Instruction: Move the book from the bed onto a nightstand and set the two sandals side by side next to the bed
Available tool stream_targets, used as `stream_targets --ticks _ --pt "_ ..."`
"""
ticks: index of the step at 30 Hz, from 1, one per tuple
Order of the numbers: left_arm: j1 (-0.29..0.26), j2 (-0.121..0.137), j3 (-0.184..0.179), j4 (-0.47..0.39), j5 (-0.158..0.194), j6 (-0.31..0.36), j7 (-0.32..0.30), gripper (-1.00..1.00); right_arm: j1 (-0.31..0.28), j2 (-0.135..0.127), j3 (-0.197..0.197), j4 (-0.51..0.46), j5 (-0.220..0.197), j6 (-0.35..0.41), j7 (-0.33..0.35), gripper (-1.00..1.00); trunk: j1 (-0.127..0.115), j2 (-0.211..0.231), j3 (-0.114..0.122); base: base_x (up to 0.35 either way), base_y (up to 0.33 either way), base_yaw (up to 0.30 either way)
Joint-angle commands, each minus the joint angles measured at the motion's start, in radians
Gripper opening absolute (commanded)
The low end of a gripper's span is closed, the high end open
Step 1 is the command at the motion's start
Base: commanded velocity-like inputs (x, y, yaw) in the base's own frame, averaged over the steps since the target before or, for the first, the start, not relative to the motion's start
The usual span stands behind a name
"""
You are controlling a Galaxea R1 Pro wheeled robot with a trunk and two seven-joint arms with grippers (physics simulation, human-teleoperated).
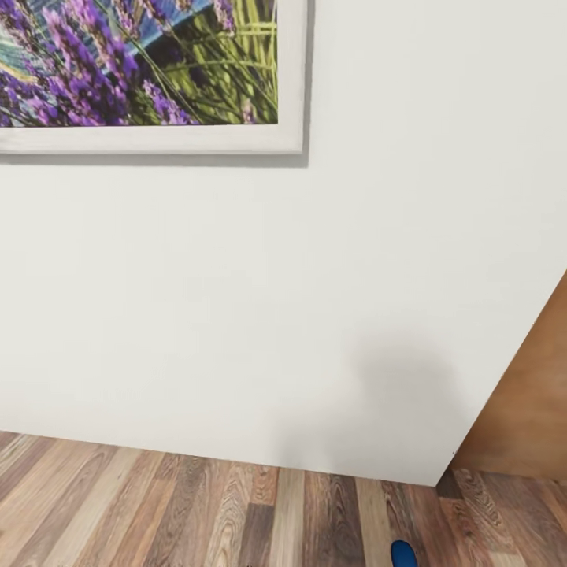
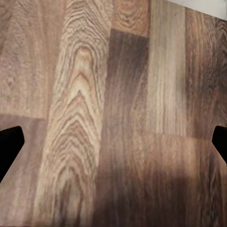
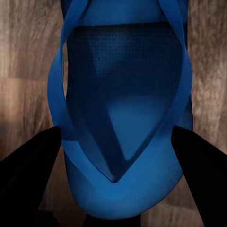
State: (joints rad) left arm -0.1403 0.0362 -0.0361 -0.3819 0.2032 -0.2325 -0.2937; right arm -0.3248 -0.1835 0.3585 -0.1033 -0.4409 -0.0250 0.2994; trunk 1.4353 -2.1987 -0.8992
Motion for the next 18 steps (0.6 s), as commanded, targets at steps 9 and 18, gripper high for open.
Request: stream_targets --ticks 9,18 --pt "-0.001 0.001 -0.004 0.001 0.010 -0.002 -0.004 1.00 0.000 -0.001 0.008 0.000 -0.010 -0.003 0.003 -1.00 0.000 0.000 -0.009 0.002 0.000 0.239" --pt "-0.001 0.001 -0.004 0.001 0.010 -0.002 -0.004 1.00 0.000 -0.001 0.008 0.001 -0.010 -0.003 0.003 -1.00 0.000 0.000 -0.016 0.000 0.000 0.239"
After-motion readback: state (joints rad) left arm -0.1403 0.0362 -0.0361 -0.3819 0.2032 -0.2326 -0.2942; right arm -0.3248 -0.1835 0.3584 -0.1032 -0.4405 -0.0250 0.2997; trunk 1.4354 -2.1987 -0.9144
